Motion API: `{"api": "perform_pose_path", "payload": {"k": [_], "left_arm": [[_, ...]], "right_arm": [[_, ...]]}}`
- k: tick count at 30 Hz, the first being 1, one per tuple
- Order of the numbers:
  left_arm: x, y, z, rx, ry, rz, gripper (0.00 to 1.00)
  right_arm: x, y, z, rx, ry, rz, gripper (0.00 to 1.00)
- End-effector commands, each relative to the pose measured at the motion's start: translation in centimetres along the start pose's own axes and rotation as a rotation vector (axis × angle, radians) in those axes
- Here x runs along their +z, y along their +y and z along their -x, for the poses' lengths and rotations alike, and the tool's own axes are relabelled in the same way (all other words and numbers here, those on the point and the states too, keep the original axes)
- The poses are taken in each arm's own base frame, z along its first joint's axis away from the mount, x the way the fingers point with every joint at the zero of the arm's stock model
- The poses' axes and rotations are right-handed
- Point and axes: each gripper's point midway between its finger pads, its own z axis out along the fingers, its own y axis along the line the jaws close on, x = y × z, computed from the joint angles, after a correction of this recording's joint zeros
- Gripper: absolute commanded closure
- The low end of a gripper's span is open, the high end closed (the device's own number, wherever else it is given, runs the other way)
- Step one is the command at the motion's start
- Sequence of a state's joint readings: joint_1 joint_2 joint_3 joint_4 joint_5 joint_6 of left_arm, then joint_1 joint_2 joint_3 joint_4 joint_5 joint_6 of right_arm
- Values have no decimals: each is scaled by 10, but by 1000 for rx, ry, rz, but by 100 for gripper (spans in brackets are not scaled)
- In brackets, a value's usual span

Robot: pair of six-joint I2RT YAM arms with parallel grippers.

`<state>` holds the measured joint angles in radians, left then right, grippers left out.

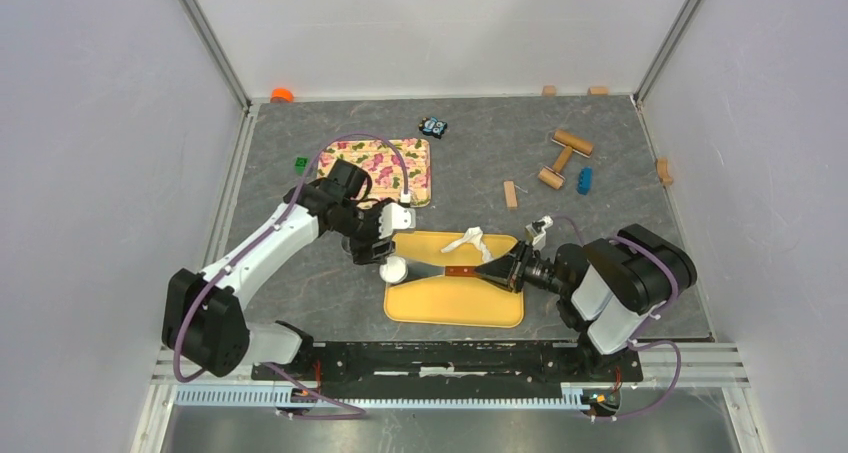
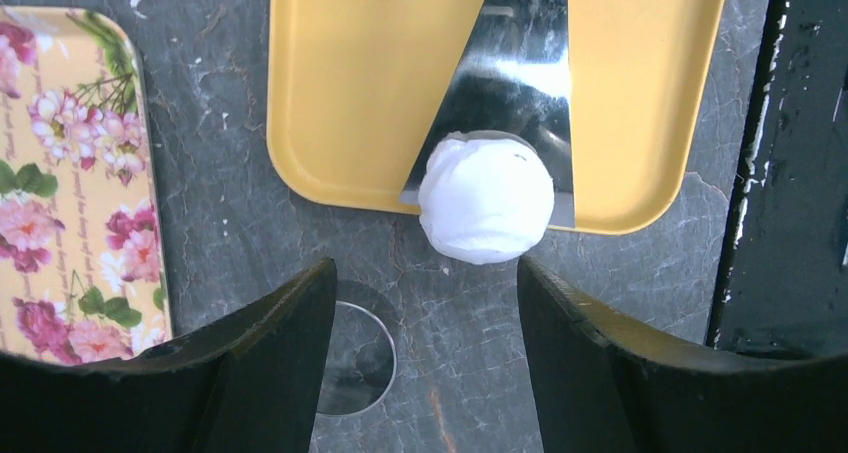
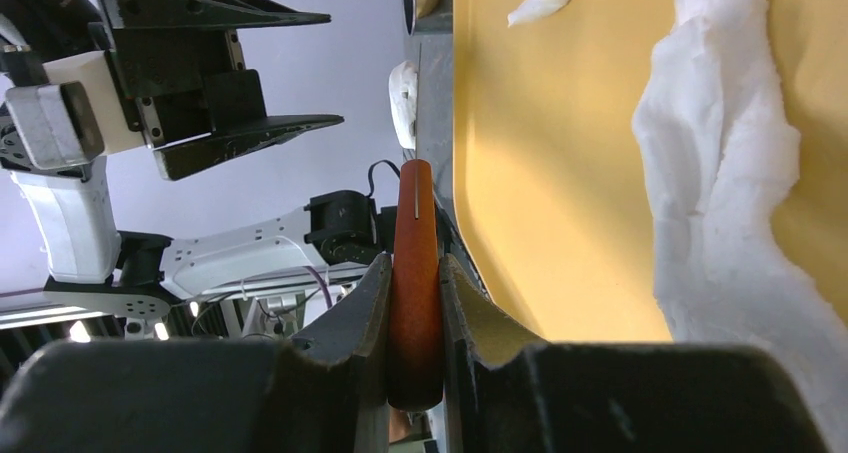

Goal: Roll out the dumpling wrappers from the dough
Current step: Scoop the dumpling wrapper from the work surface, then place the dumpling wrapper on the plate.

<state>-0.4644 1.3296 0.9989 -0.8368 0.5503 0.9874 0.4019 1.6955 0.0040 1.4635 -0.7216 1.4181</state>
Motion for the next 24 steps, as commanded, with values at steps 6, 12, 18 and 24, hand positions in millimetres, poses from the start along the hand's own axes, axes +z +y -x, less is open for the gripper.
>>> {"api": "perform_pose_path", "payload": {"k": [6, 12, 18, 24], "left_arm": [[-19, 22, 7, -72, -42, 72, 27], [-24, 28, 0, -111, -49, 90, 27], [-30, 31, -8, -159, -75, 105, 27], [-40, 36, -18, -213, -99, 135, 26]], "right_arm": [[-21, 50, 2, -152, -54, 208, 100], [-16, 62, 15, -171, -73, 239, 100], [1, 75, 38, -201, -93, 265, 100], [16, 84, 57, -185, -103, 299, 100]]}}
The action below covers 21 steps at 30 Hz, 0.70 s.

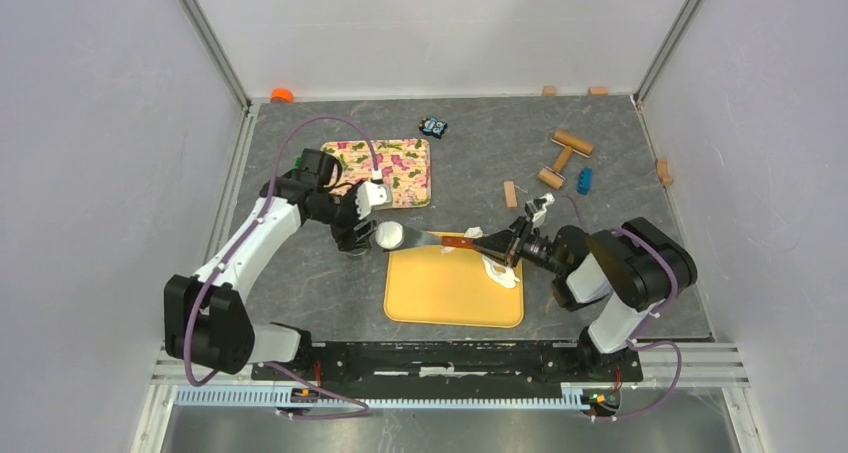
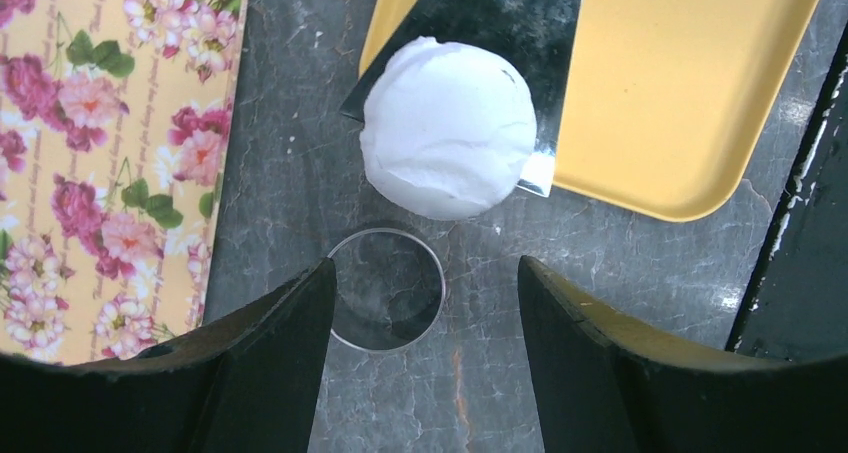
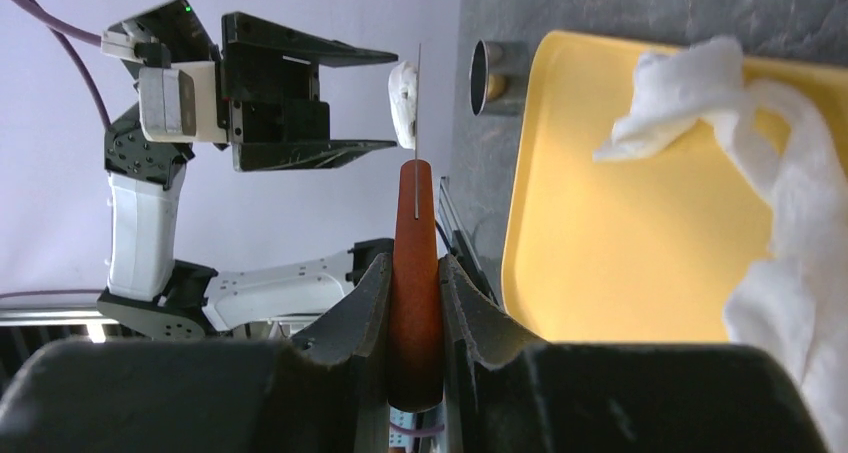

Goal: Roll out the dumpling wrappers from the dough
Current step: Place the dumpling wrapper on the plate.

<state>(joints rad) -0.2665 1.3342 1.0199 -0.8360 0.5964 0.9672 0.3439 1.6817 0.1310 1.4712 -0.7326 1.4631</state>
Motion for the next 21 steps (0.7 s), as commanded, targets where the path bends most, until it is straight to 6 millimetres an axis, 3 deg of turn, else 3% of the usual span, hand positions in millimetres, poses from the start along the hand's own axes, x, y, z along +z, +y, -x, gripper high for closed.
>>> {"api": "perform_pose_path", "payload": {"k": [1, 5, 11, 21], "left_arm": [[-13, 4, 8, -55, -62, 27, 26], [-18, 8, 3, -65, -61, 51, 26], [-29, 15, -4, -77, -61, 102, 25], [-32, 17, -23, -106, -37, 111, 24]], "right_arm": [[10, 48, 21, -127, -44, 203, 100], [29, 53, 46, -121, -91, 224, 100], [73, 60, 93, -162, -129, 210, 100], [137, 9, 147, -291, -126, -94, 100]]}}
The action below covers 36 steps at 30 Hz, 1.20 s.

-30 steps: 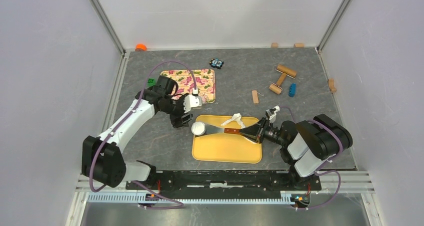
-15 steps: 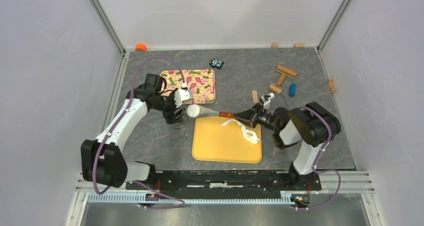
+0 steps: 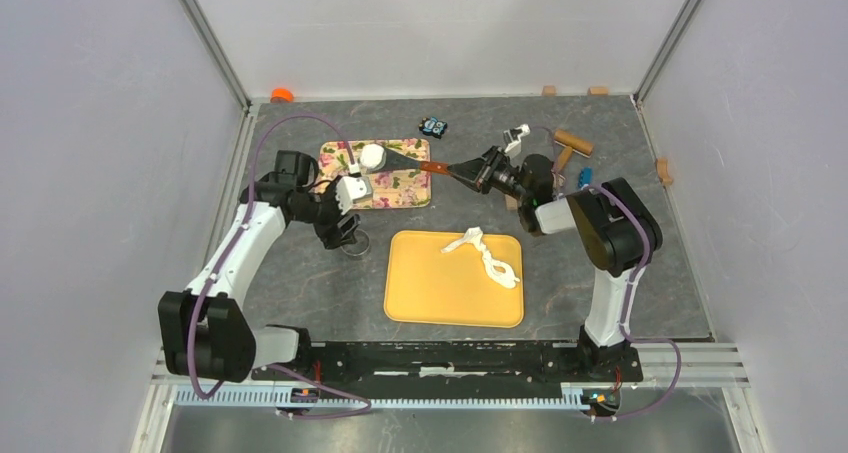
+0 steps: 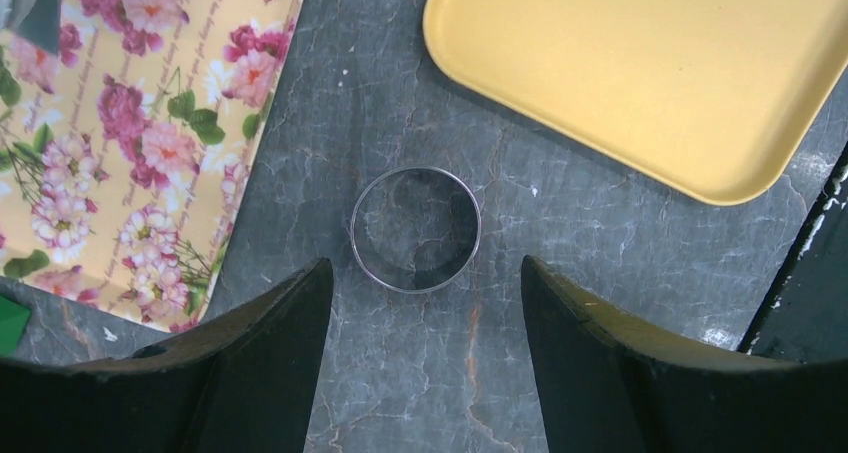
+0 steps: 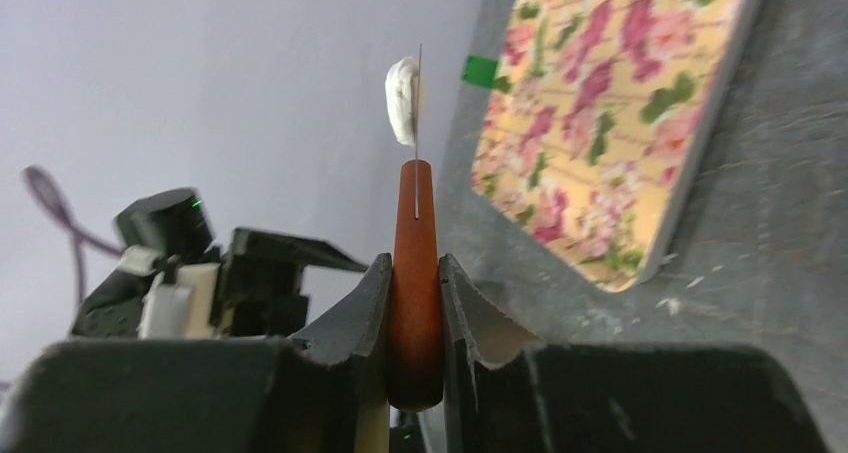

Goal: Roll out the dumpling wrappers from the dough
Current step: Place the dumpling wrapper on the plate, then place the spatula at the center of the board.

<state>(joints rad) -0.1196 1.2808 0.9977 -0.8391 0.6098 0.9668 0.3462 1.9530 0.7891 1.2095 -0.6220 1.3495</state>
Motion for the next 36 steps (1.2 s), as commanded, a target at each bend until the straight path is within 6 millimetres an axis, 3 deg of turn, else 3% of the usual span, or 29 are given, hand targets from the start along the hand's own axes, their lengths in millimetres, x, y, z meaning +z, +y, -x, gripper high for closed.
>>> {"api": "perform_pose_path", "payload": {"k": [1, 10, 17, 23, 28, 31, 33, 36], "left_arm": [[-6, 1, -2, -16, -21, 8, 24], [-7, 1, -7, -44, -29, -13, 23], [-7, 0, -9, -39, -24, -16, 23], [-7, 3, -9, -47, -23, -13, 23], [-10, 7, -6, -58, -34, 3, 22], [-11, 9, -7, -58, -34, 27, 22], [-10, 12, -8, -63, -37, 52, 21], [-9, 19, -6, -88, -61, 92, 19]], "right_arm": [[23, -32, 13, -137, 16, -172, 100], [40, -64, 25, -293, 60, -379, 100], [37, -55, 37, -397, 56, -445, 100], [38, -21, 42, -455, 52, -376, 100], [36, 41, 64, -602, 3, -303, 100], [13, 82, 76, -798, -50, -308, 100], [-15, 104, 80, -967, -87, -361, 100], [-65, 105, 87, -1262, -120, -598, 100]]}}
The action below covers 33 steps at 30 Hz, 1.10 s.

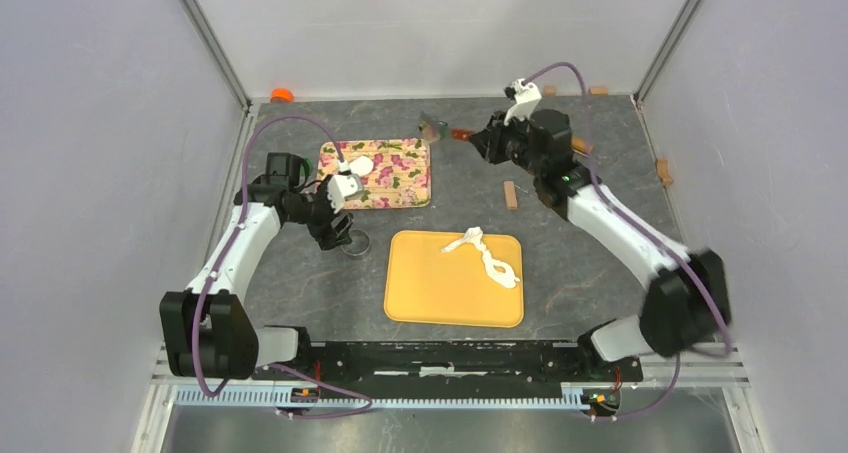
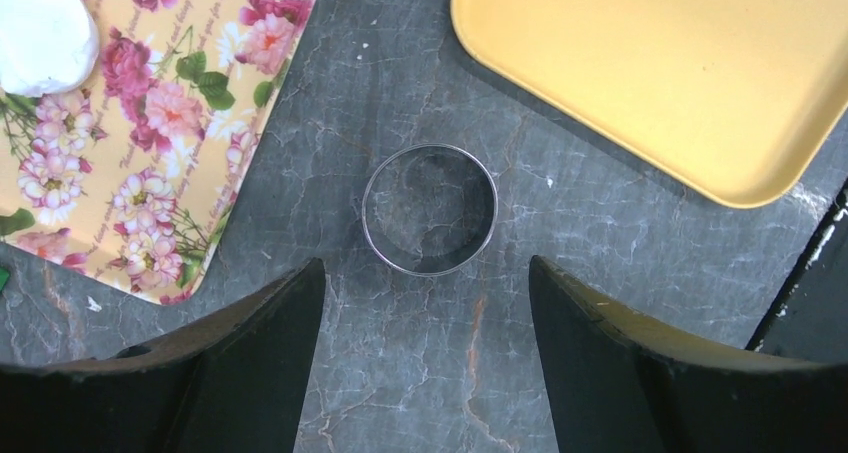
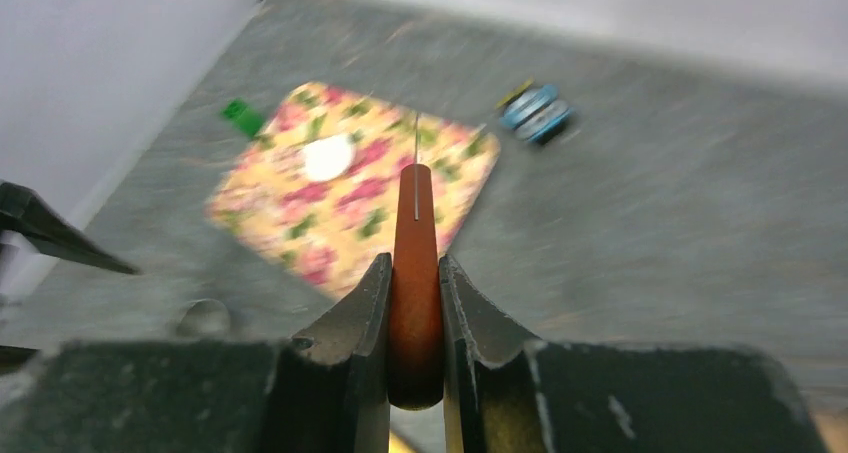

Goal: Roll out the dumpling wrappers from the dough
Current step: Place the spatula at the center of the board.

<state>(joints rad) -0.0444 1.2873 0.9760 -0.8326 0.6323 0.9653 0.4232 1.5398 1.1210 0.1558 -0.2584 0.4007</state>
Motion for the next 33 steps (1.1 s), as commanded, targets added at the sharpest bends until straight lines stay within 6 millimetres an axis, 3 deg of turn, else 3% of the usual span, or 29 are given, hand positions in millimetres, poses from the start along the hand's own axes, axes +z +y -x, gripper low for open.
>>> {"api": "perform_pose_path", "payload": {"k": [1, 3, 6, 9, 13, 19, 24, 27, 29, 31, 32, 33], "left_arm": [[-4, 12, 14, -29, -73, 75, 18], [-4, 15, 20, -50, -100, 85, 16], [-4, 16, 27, -77, -132, 90, 0], [-6, 16, 29, -92, -140, 101, 0], [-8, 14, 24, -97, -126, 123, 0], [-4, 7, 16, -94, -121, 114, 0], [0, 8, 16, -103, -124, 100, 0], [-1, 9, 13, -95, -114, 112, 0], [-2, 8, 11, -83, -108, 121, 0], [-3, 8, 10, -78, -104, 127, 0], [-2, 9, 10, -81, -105, 127, 0], [-1, 9, 10, -85, -110, 126, 0]], "right_arm": [[-76, -24, 33, -549, -81, -323, 100], [-101, -50, 10, -759, 3, -480, 100], [-124, -79, -36, -951, 140, -609, 100], [-122, -72, -73, -1127, 180, -517, 100], [-116, -60, -96, -1233, 114, -374, 100], [-100, -46, -144, -1342, 231, -104, 100], [-95, -86, -156, -1459, 390, -243, 99], [-92, -107, -159, -1462, 482, -294, 80], [-93, -112, -165, -1441, 509, -271, 53], [-94, -109, -166, -1404, 488, -247, 38], [-95, -105, -166, -1391, 470, -232, 27], [-95, -100, -165, -1379, 446, -214, 4]]}}
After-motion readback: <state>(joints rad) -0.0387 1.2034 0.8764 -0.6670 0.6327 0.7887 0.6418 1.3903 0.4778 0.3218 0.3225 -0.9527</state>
